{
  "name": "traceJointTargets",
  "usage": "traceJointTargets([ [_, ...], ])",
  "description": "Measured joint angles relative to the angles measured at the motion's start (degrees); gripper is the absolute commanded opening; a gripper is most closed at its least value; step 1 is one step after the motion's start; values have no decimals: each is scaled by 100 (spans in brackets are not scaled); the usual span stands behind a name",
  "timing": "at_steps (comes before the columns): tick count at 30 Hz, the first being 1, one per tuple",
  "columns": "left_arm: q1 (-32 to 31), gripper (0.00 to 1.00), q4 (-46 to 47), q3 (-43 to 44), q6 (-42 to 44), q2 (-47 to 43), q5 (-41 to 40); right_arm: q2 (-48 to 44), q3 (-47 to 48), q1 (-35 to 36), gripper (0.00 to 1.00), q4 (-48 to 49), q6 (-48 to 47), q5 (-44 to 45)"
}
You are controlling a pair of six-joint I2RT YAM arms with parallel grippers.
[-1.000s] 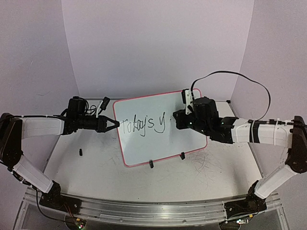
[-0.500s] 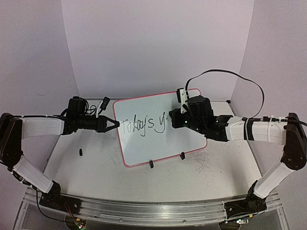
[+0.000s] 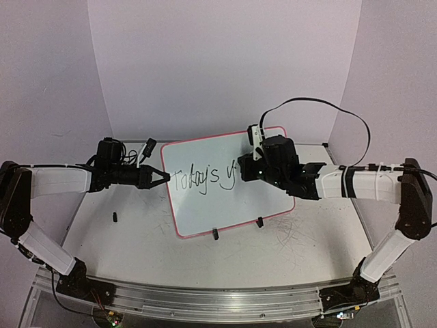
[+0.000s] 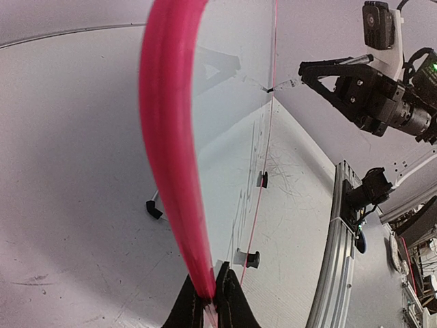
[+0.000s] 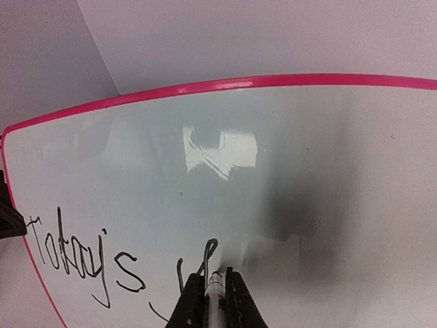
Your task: Write a sentence on the whiteboard
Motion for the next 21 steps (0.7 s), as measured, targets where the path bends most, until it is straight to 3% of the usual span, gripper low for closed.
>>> traceJointTargets([
  [21,0,0,-2,0,0,0,-4,-126,-363,-1,0,115,68,68],
])
